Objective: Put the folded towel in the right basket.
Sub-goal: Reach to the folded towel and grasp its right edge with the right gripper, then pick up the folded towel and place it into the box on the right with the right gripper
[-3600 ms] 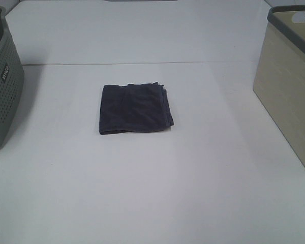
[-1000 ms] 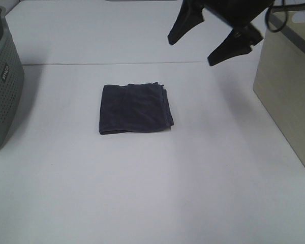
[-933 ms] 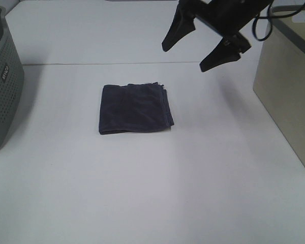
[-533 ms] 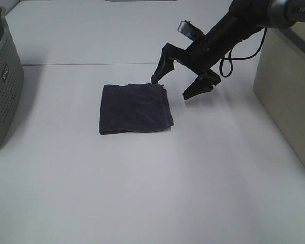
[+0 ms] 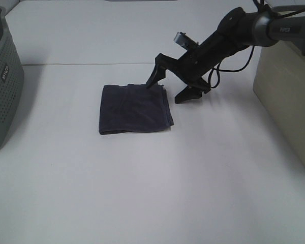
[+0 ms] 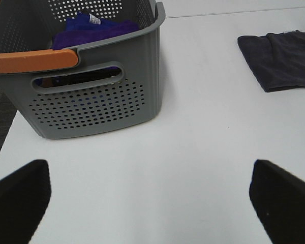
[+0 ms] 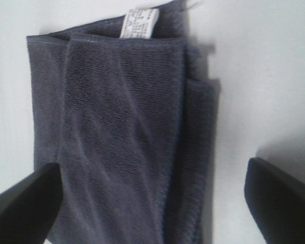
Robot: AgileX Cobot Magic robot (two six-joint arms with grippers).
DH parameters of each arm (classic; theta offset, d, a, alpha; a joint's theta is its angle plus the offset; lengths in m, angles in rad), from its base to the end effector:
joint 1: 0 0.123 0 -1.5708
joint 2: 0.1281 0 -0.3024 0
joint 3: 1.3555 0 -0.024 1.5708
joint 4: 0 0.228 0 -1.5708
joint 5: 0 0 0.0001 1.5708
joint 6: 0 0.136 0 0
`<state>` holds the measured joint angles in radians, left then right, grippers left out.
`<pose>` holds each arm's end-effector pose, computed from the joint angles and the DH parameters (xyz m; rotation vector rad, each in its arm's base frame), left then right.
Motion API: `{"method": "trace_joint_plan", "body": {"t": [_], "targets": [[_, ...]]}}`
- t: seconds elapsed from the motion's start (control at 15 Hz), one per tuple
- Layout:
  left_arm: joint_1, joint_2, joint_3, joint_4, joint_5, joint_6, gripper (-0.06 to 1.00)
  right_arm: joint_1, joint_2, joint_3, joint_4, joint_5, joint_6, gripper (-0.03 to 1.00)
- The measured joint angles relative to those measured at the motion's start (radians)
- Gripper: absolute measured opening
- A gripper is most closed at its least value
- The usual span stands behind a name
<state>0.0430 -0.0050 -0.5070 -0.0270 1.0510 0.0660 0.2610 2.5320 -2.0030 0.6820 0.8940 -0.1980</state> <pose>-0.0029 -0.0033 0.2491 0.0245 2.0224 0.0368 0.4910 0.2004 0.0764 -0.1185 2.8110 0.8471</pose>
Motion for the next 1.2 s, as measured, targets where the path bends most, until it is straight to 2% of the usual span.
{"method": "trace_joint_plan", "body": {"t": [0.13, 0.2, 0.27, 0.47, 0.53, 0.73, 0.87, 1.0, 1.07, 1.13, 1.2], "targets": [[0.000, 0.000, 0.000, 0.000, 0.000, 0.000, 0.99, 0.061, 0.028, -0.014, 0.031, -0.013, 0.023, 0.90], [0.000, 0.000, 0.000, 0.000, 0.000, 0.000, 0.99, 0.098, 0.042, -0.020, 0.045, -0.025, 0.029, 0.85], [0.000, 0.000, 0.000, 0.000, 0.000, 0.000, 0.99, 0.134, 0.057, -0.022, 0.056, -0.046, 0.033, 0.74], [0.000, 0.000, 0.000, 0.000, 0.000, 0.000, 0.99, 0.201, 0.092, -0.023, 0.069, -0.110, 0.063, 0.14], [0.000, 0.000, 0.000, 0.000, 0.000, 0.000, 0.99, 0.205, 0.093, -0.023, 0.070, -0.114, 0.070, 0.05], [0.000, 0.000, 0.000, 0.000, 0.000, 0.000, 0.99, 0.205, 0.072, -0.023, 0.047, -0.082, 0.074, 0.05], [0.000, 0.000, 0.000, 0.000, 0.000, 0.000, 0.99, 0.192, 0.028, -0.030, -0.036, 0.020, 0.063, 0.05], [0.000, 0.000, 0.000, 0.000, 0.000, 0.000, 0.99, 0.159, -0.040, -0.079, -0.065, 0.106, 0.051, 0.05], [0.000, 0.000, 0.000, 0.000, 0.000, 0.000, 0.99, 0.128, -0.107, -0.127, -0.067, 0.166, 0.049, 0.05], [0.000, 0.000, 0.000, 0.000, 0.000, 0.000, 0.99, 0.042, -0.273, -0.233, -0.077, 0.273, 0.029, 0.05], [0.000, 0.000, 0.000, 0.000, 0.000, 0.000, 0.99, -0.012, -0.359, -0.278, -0.109, 0.291, 0.025, 0.05]]}}
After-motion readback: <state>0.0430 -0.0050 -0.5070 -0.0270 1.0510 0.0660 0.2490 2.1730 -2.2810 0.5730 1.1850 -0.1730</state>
